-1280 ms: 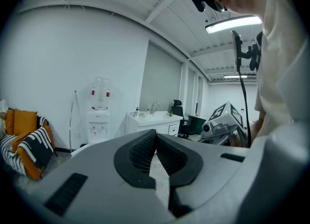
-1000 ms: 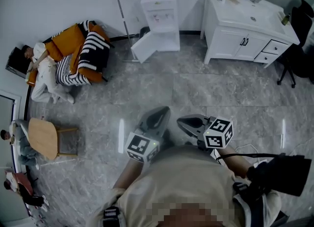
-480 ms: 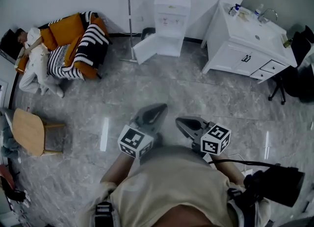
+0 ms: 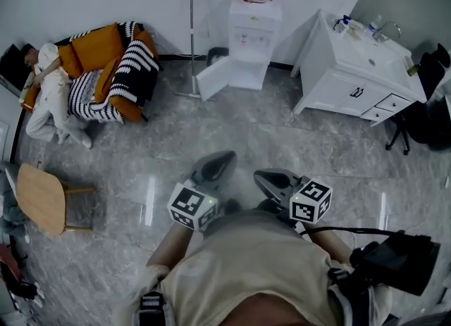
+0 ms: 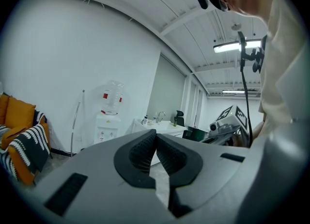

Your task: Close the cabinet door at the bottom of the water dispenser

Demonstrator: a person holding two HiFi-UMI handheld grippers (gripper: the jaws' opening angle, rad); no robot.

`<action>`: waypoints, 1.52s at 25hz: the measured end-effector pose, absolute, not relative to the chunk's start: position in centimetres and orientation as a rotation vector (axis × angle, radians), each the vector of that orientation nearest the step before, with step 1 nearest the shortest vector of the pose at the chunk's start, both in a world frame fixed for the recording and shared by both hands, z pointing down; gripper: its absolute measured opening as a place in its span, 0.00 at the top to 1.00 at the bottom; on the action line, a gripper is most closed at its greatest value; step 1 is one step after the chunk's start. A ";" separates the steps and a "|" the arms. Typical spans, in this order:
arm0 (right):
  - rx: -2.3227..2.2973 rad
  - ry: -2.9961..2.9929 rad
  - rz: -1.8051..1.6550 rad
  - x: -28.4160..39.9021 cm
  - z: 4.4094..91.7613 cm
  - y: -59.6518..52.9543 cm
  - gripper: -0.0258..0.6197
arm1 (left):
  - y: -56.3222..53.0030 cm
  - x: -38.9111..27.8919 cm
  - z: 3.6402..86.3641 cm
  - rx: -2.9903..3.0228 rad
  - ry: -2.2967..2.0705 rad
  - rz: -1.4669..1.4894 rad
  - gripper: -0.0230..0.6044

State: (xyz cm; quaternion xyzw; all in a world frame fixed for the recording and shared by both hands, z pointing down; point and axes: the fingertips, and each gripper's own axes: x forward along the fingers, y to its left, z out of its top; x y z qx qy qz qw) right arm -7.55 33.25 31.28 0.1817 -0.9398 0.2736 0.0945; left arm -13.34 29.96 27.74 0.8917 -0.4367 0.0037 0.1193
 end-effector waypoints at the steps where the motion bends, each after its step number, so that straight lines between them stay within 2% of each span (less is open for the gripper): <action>1: 0.531 -2.783 0.832 -7.7 31.3 33.1 0.94 | 29.7 -13.5 27.7 2.603 -1.279 0.013 0.97; 10: 0.460 -2.783 0.924 -8.3 31.5 30.6 0.94 | 27.1 -13.7 27.3 2.603 -1.289 0.073 0.97; 26: 0.467 -2.823 1.188 2.4 32.4 22.6 0.94 | 19.0 -2.3 27.2 2.644 -1.205 0.234 0.97; 31: 0.409 -2.890 1.095 5.7 32.1 19.1 0.94 | 16.2 2.1 27.2 2.665 -1.199 0.278 0.97; 38: 0.283 -2.973 0.595 7.5 28.7 13.1 0.94 | 12.2 5.6 25.4 2.675 -1.281 0.288 0.97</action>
